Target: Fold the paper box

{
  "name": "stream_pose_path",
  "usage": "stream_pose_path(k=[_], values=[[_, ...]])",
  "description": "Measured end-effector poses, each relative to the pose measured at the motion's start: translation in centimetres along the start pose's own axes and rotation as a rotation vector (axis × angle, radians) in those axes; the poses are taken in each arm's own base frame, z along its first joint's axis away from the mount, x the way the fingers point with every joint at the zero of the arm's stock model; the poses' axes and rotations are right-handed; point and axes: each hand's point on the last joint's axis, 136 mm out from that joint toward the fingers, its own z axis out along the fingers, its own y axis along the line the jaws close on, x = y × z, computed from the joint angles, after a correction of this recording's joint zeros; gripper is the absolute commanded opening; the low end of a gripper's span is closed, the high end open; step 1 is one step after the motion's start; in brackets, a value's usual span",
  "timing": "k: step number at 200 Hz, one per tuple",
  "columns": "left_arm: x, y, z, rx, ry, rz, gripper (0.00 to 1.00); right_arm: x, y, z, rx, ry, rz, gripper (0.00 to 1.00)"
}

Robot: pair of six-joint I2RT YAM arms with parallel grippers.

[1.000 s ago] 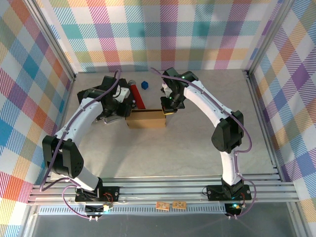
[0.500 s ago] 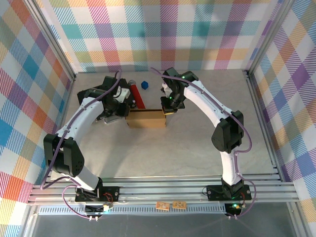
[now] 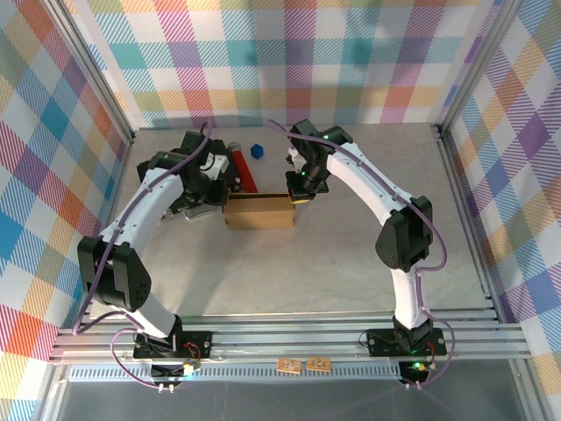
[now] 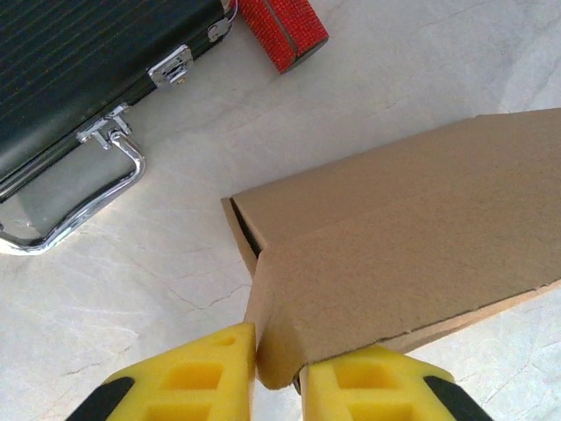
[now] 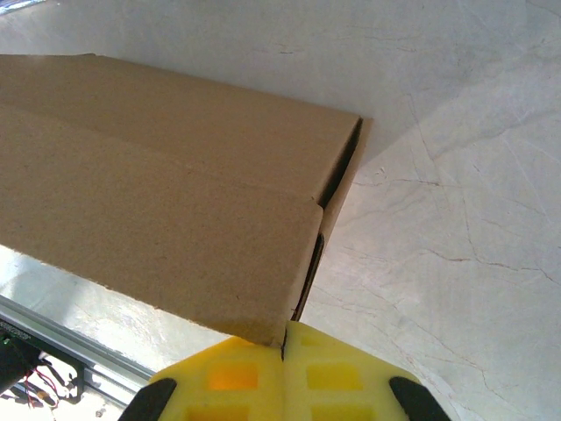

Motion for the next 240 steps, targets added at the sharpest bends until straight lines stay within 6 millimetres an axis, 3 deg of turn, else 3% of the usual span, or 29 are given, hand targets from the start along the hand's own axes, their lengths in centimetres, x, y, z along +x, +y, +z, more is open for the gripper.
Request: stream_pose_path(k=[49, 157, 240], values=[[0.3, 0.0, -0.1, -0.002, 0.013, -0.016, 0.28, -0.2, 0.1, 0.1, -0.005, -0.002, -0.001, 0.0], [0.5, -0.1, -0.1, 0.004, 0.02, -0.019, 0.08, -0.2, 0.2, 0.1, -0.012, -0.002, -0.001, 0.0], [1.4, -0.6, -0.2, 0.033, 0.064, -0.165, 0.01, -0.2, 0.3, 0.1, -0.016, -0.001, 0.0, 0.0]])
